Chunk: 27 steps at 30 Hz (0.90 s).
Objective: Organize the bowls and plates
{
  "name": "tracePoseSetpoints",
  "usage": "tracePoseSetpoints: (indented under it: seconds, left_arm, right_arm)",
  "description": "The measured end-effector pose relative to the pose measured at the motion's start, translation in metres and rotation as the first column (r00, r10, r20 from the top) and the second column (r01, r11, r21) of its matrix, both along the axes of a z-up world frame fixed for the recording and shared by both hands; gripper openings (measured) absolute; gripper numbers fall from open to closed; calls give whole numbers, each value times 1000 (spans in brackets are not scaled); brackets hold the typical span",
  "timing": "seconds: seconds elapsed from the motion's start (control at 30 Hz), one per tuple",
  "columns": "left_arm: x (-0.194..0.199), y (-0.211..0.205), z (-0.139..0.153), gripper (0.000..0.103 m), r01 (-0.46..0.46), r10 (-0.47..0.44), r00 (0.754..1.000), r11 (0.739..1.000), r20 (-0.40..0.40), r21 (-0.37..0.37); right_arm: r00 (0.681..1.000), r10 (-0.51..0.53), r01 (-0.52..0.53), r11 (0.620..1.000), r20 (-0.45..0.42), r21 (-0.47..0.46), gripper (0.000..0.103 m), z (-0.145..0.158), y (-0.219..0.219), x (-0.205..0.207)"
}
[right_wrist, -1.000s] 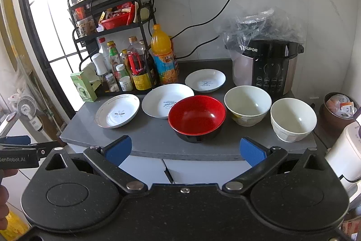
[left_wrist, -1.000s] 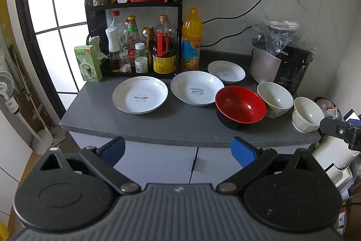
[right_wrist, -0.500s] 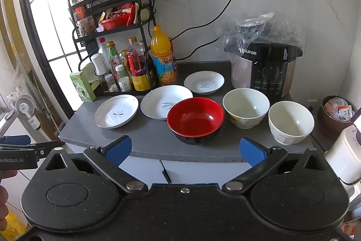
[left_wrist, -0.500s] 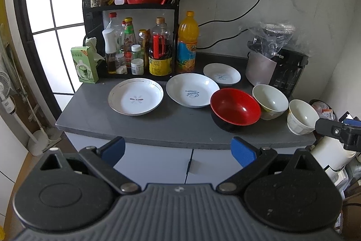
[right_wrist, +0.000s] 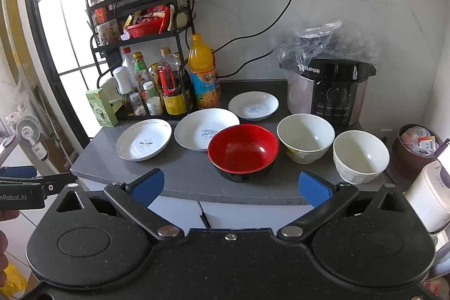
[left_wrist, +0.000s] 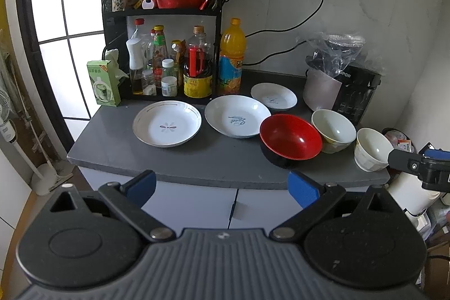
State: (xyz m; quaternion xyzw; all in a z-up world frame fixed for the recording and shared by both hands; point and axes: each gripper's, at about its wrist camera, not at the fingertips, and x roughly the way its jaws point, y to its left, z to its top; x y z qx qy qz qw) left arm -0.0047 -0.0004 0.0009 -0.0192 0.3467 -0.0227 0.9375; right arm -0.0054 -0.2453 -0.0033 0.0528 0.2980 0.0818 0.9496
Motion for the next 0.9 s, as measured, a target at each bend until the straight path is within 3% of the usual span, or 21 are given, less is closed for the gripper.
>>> tracePoseSetpoints:
  seconds: [0.67,0.9]
  left_arm:
    - [13,4,1,99,8,-8,1000,1000,10,-17]
    - [29,20,5,99,34,-34,999,999,-1,-35]
  right_arm:
    - [999,-38,37,999,-4,-17,103,3,14,11]
    - [995,-96,96,995,4,-15,103,11,22,19]
